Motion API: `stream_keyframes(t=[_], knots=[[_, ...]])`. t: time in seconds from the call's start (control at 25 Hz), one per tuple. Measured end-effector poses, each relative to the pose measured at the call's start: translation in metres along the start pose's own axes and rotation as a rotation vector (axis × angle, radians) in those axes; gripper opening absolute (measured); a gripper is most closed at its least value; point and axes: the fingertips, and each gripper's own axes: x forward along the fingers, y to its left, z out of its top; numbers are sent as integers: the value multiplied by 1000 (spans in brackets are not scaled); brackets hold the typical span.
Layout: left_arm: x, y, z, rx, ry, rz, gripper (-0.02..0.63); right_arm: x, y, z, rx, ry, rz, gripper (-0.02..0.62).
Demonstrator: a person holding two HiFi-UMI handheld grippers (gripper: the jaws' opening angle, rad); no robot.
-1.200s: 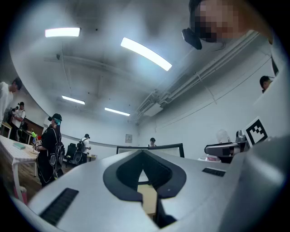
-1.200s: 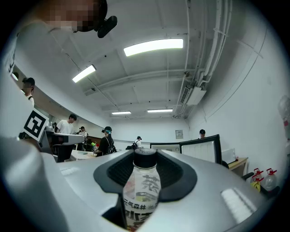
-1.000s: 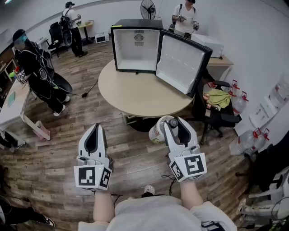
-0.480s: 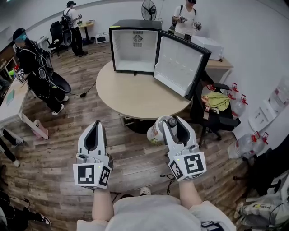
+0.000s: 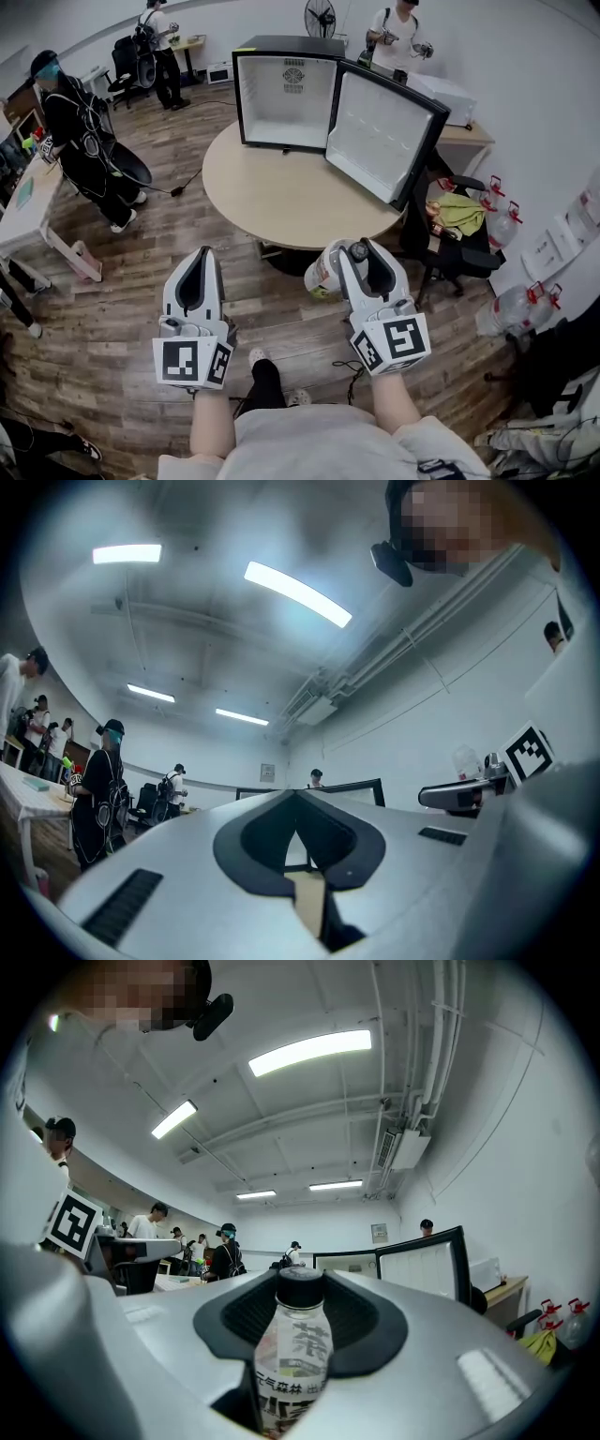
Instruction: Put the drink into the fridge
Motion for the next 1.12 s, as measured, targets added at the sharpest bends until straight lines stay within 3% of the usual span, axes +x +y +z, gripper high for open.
stream_keyframes(t=[0.44, 1.12], knots=[[68, 50, -22, 15, 9, -4, 8, 79, -18, -15, -18, 4, -35, 161], [179, 146, -48, -12, 11, -76, 8, 212, -23, -40, -21, -2, -109, 161]])
